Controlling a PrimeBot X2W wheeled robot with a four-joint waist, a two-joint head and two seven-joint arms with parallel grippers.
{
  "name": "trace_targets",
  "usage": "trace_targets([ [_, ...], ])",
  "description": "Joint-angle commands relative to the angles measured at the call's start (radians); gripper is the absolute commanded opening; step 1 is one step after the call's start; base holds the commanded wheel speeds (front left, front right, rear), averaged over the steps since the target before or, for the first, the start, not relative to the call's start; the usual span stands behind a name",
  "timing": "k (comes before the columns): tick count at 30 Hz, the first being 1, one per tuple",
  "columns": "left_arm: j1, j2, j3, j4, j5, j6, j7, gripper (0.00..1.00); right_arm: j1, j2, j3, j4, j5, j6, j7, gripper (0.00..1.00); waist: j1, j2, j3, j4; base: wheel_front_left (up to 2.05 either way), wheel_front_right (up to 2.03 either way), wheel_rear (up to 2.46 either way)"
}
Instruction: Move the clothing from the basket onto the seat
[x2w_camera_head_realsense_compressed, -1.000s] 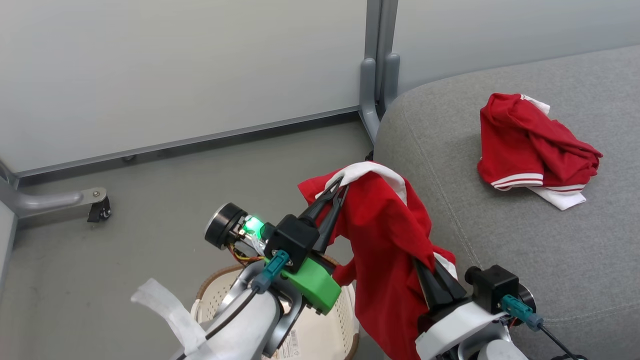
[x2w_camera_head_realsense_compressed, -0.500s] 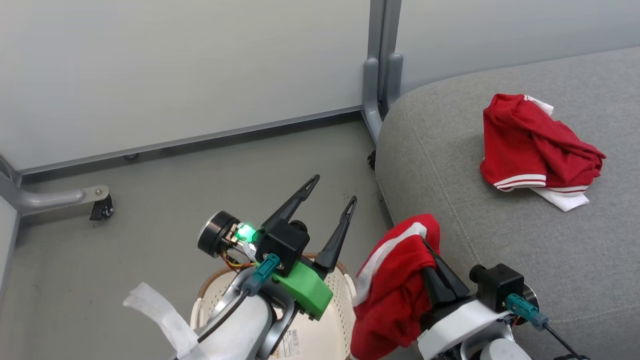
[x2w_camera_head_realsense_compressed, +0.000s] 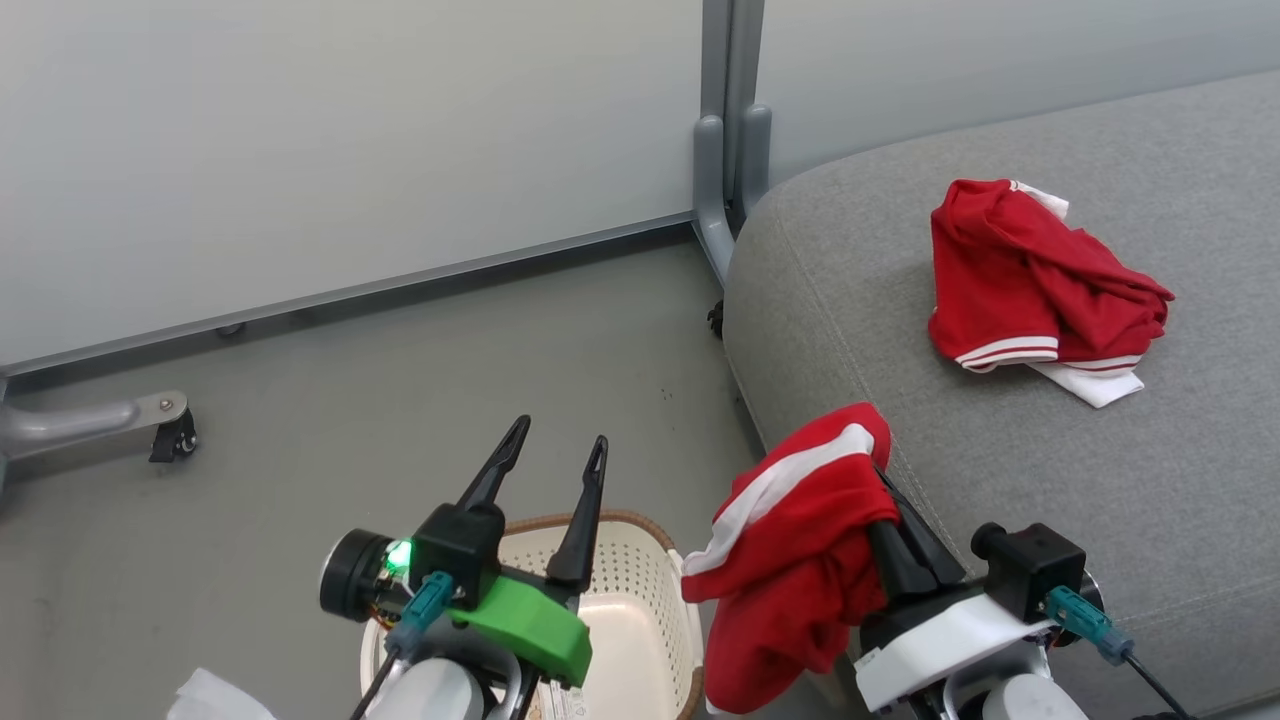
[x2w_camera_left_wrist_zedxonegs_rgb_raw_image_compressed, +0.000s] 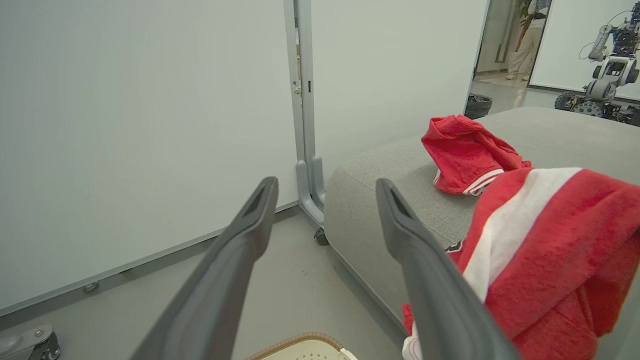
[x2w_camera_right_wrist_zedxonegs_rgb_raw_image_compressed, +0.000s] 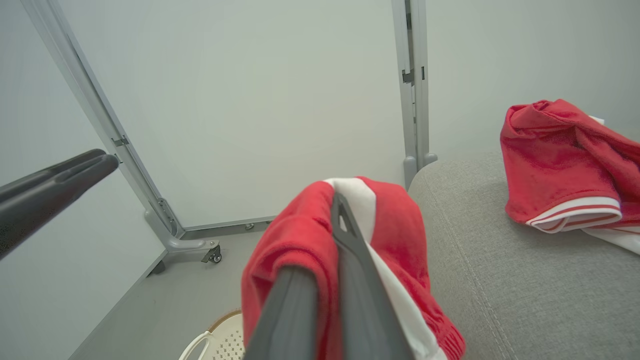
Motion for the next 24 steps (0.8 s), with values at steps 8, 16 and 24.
trace_targets([
  [8, 0.132, 0.047, 0.053, -0.032, 0.005, 0.024, -0.057, 1.0, 0.029, -0.001, -0.024, -0.073, -0.02, -0.001, 0.0, 0.0, 0.0, 0.0, 0.006, -0.092, 0.0, 0.0, 0.0],
  [16, 0.224, 0.046, 0.107, -0.125, 0.052, 0.022, -0.059, 1.0, 0.044, -0.015, -0.059, -0.175, -0.036, -0.001, 0.0, 0.0, 0.0, 0.0, 0.035, -0.212, 0.0, 0.0, 0.0],
  [24, 0.224, 0.033, 0.123, -0.14, 0.105, -0.009, -0.058, 1.0, 0.064, -0.014, -0.102, -0.246, -0.038, -0.001, 0.0, 0.0, 0.0, 0.0, 0.077, -0.337, 0.0, 0.0, 0.0],
])
